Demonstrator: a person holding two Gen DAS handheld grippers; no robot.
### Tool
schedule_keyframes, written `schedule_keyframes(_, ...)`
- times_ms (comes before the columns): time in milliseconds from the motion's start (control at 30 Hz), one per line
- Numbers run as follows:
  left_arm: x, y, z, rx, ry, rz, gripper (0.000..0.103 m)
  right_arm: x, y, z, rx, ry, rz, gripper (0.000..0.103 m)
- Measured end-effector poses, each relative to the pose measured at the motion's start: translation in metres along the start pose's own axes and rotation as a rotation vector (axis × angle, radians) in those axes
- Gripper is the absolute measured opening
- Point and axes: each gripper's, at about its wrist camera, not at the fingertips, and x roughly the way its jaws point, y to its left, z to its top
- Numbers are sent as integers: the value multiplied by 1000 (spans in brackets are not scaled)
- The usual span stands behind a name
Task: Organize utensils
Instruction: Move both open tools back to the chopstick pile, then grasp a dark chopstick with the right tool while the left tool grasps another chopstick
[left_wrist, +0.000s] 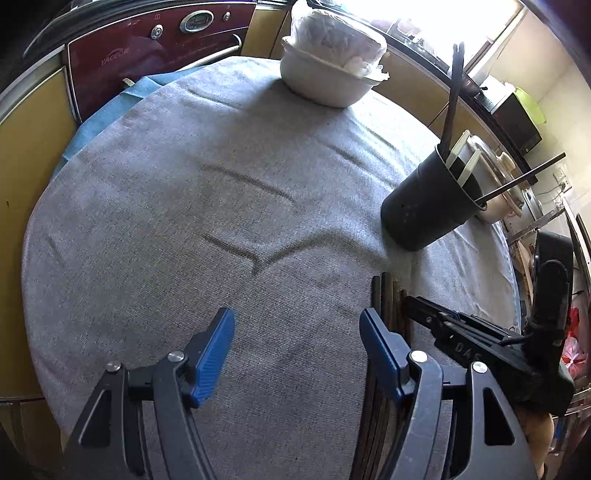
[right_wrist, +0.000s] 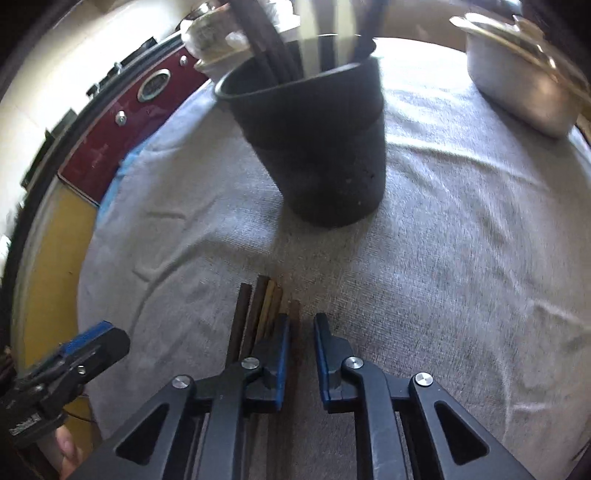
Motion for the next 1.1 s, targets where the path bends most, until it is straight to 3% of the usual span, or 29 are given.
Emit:
schedule_keyframes(100,2,-1,0,3,4,3,71,3,12,2,-56,10,-70,16)
schedule_keyframes(200,4,-1,-1,2,9,5,71,8,23,4,-95,17,-88,15)
schedule_keyframes(300,5,-2,-1,6,18,8,71,8,27,3,-122,33,-149,9)
schedule_keyframes(500,20,-9,5,-5,92,-37,70,-11,-2,-25,-51,12,-137,6)
schedule_keyframes(533,25,-10,8,-13,116,-53,67,-14,-10,-30,-35,6,-127,7)
schedule_keyframes(600,40,-16,14,-15,184,-86,47,-20,-21,-39,-2,-6,-108,6)
schedule_keyframes(667,52,-21,18,-6,236,-88,38,-23,-28,-43,16,-15,-91,6)
schedule_keyframes(833,59,-38,28,35,248,-67,35,-32,-37,-52,7,-25,-81,6)
schedule_keyframes(967,68,-50,27,81,279,-10,35,-36,-39,-55,10,-31,-69,6)
schedule_keyframes(1100,70,-71,21,189,270,89,35,-35,-40,-55,23,-36,-47,6)
